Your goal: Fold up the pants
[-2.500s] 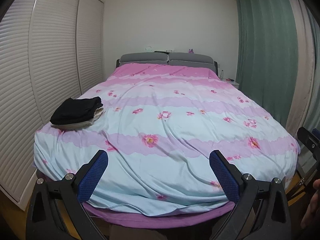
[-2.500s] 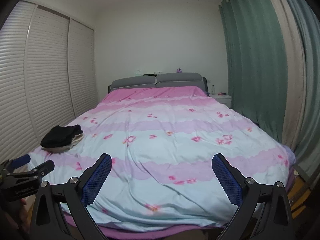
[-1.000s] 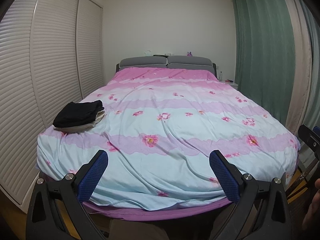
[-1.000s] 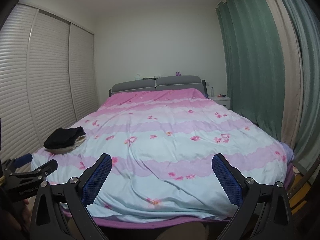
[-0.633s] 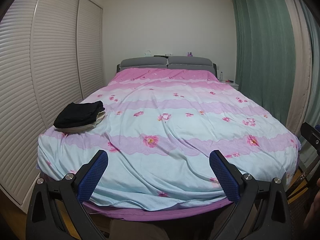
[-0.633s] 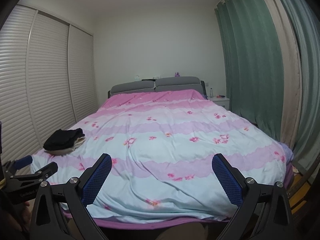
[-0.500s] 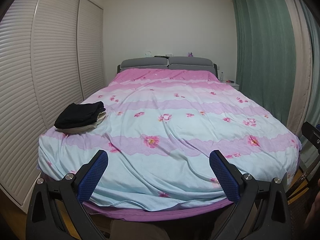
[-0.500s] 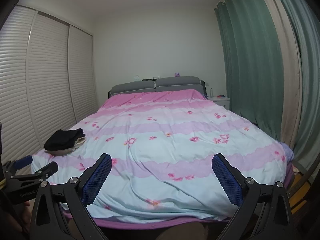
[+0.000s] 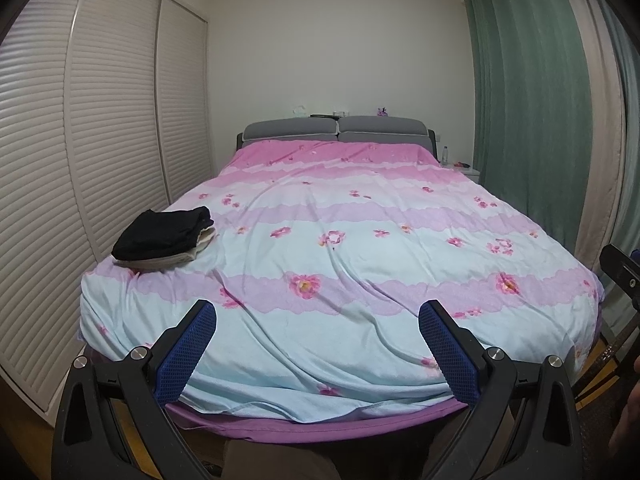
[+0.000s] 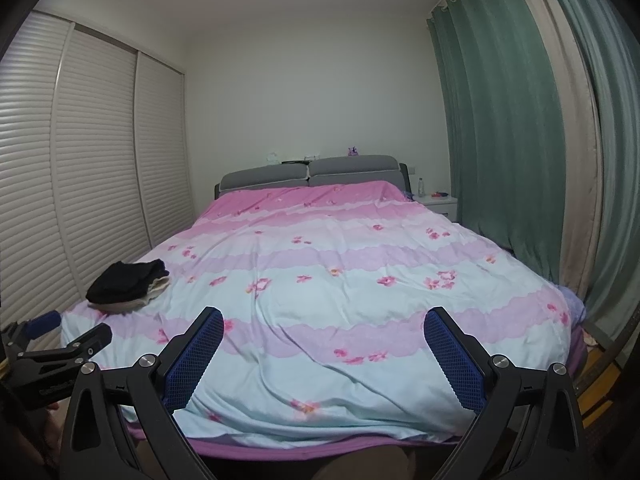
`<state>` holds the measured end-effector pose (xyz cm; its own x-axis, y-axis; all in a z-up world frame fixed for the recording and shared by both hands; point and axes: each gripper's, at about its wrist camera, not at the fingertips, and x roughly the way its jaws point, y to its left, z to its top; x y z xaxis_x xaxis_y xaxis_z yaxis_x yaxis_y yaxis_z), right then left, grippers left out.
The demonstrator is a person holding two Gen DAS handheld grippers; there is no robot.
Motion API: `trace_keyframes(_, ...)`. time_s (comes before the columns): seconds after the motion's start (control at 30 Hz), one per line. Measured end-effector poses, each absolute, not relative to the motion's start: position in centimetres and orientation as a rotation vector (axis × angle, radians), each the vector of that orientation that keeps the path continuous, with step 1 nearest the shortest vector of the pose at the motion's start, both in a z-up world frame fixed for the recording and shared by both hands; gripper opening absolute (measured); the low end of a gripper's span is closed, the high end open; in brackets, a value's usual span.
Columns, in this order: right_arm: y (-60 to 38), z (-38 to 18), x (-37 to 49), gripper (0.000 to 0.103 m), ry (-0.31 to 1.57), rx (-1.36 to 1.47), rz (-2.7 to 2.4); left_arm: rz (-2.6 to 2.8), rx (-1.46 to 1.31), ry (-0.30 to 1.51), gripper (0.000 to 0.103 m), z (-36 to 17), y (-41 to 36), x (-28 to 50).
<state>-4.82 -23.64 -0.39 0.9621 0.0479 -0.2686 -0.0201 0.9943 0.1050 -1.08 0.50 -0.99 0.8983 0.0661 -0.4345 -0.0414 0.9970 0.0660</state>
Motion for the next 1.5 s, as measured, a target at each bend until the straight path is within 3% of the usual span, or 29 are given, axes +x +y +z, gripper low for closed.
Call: trace_keyframes(1.5, -22.7, 0.1, -5.7, 0.101, 0.263, 0.118, 0.03, 0.012, 0.116, 0.457, 0.103, -0.3, -0.7, -1.9)
